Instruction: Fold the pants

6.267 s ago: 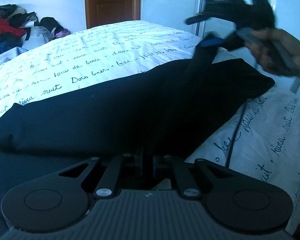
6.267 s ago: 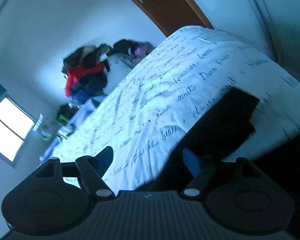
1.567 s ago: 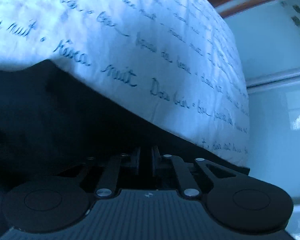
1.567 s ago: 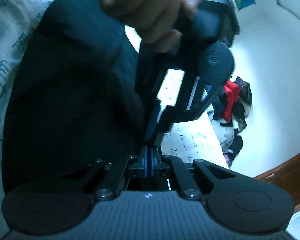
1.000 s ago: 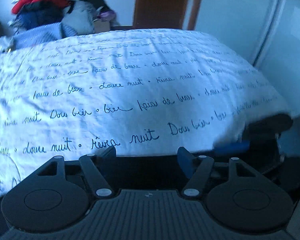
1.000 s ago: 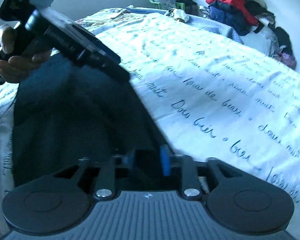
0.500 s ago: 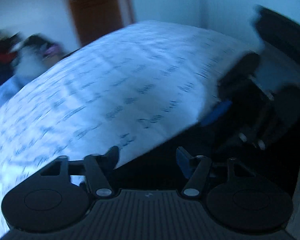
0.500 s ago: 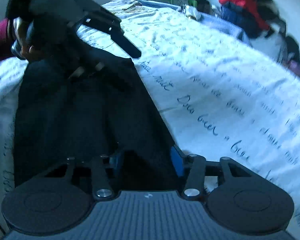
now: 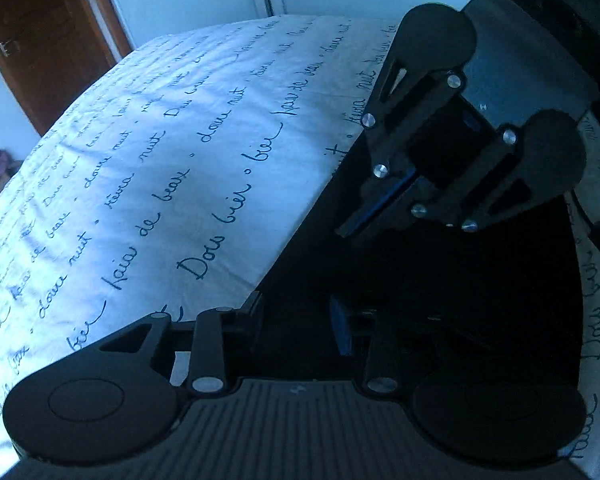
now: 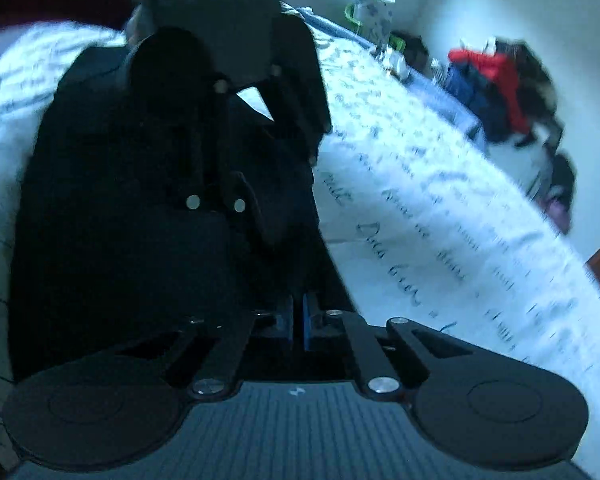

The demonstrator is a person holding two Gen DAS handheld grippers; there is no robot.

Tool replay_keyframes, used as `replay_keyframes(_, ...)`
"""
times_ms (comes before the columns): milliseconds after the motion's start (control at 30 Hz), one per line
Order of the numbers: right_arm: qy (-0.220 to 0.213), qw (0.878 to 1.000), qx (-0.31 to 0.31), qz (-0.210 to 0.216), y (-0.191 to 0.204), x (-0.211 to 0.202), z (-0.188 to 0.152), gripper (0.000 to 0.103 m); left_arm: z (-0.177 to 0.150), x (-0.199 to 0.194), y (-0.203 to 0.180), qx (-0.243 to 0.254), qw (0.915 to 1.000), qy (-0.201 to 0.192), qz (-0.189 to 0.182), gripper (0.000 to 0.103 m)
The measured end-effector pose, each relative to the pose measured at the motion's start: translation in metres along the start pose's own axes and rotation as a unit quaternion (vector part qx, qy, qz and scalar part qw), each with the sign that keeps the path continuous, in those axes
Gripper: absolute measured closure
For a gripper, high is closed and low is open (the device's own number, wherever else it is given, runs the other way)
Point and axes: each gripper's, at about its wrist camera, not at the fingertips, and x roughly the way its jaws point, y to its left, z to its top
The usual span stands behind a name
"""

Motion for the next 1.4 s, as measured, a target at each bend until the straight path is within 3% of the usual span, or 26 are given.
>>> replay_keyframes(133,-0.002,0.999,-0.026,-0.031,0.004,0.009,0.003,0.099,0.001,0.002,0.0,0.012,0.9999,-0.006,0.008,0.06)
replay_keyframes(167,0.0,0.999,-0.03,-0.04,0.004,0.011,0.003,0.099,0.002,0.002,-0.001,0.007,1.0,-0.005,0.005,0.063)
replay_keyframes(233,0.003,0.998,-0.027,-0.057,0.002,0.017,0.002,0.1,0.005,0.003,0.001,-0.008,0.9999,-0.003,0.01,0.085)
replay_keyframes(333,0.015,0.997,-0.01,-0.078,-0.009,0.031,0.0,0.1,0.007,0.006,0.005,-0.028,0.9976,0.001,0.064,0.085)
replay_keyframes(400,0.02,0.994,0.001,-0.11,-0.014,0.036,-0.001,0.1,0.007,0.009,0.014,-0.065,0.99,0.008,0.125,0.085)
replay_keyframes(467,0.018,0.991,0.041,-0.126,-0.022,0.034,-0.001,0.1,0.003,0.001,0.023,-0.113,0.9826,0.0,0.148,0.085)
replay_keyframes(500,0.013,0.99,0.065,-0.123,-0.025,0.028,0.0,0.1,-0.001,-0.007,0.024,-0.136,0.9802,-0.009,0.143,0.084)
replay_keyframes(567,0.003,0.99,0.12,-0.073,-0.03,0.005,0.004,0.1,-0.006,-0.026,0.014,-0.16,0.98,-0.029,0.115,0.082)
replay_keyframes(633,-0.005,0.985,0.172,0.001,-0.03,-0.021,0.004,0.1,-0.01,-0.039,-0.007,-0.156,0.9839,-0.039,0.079,0.053)
replay_keyframes(667,-0.002,0.982,0.189,0.03,-0.029,-0.029,0.003,0.099,-0.01,-0.04,-0.02,-0.149,0.9859,-0.036,0.066,0.046)
replay_keyframes(733,0.019,0.974,0.215,0.072,-0.026,-0.037,-0.003,0.099,-0.009,-0.035,-0.039,-0.142,0.9885,-0.019,0.049,0.045)
replay_keyframes(800,0.043,0.971,0.227,0.062,-0.026,-0.033,-0.011,0.099,-0.006,-0.023,-0.049,-0.145,0.9883,-0.009,0.047,0.045)
replay_keyframes(867,0.074,0.968,0.239,0.025,-0.033,-0.01,-0.021,0.1,-0.002,-0.007,-0.045,-0.162,0.9847,-0.004,0.063,0.044)
replay_keyframes(1000,0.022,0.946,0.323,0.008,-0.065,0.01,-0.029,0.1,0.006,0.01,-0.013,-0.234,0.9656,-0.028,0.109,0.042)
replay_keyframes(1100,0.015,0.931,0.362,-0.045,-0.077,0.008,-0.031,0.099,0.004,-0.001,-0.004,-0.281,0.9506,-0.033,0.128,0.054)
replay_keyframes(1200,-0.004,0.934,0.354,-0.036,-0.068,-0.024,-0.032,0.099,-0.003,-0.021,-0.021,-0.273,0.9551,-0.048,0.106,0.047)
replay_keyframes(1300,0.032,0.942,0.334,-0.012,-0.05,-0.042,-0.046,0.099,0.0,-0.019,-0.04,-0.243,0.9632,-0.038,0.108,0.043)
replay_keyframes(1400,0.035,0.927,0.374,-0.017,-0.05,-0.037,-0.07,0.099,0.009,0.001,-0.044,-0.24,0.9625,-0.013,0.125,0.042)
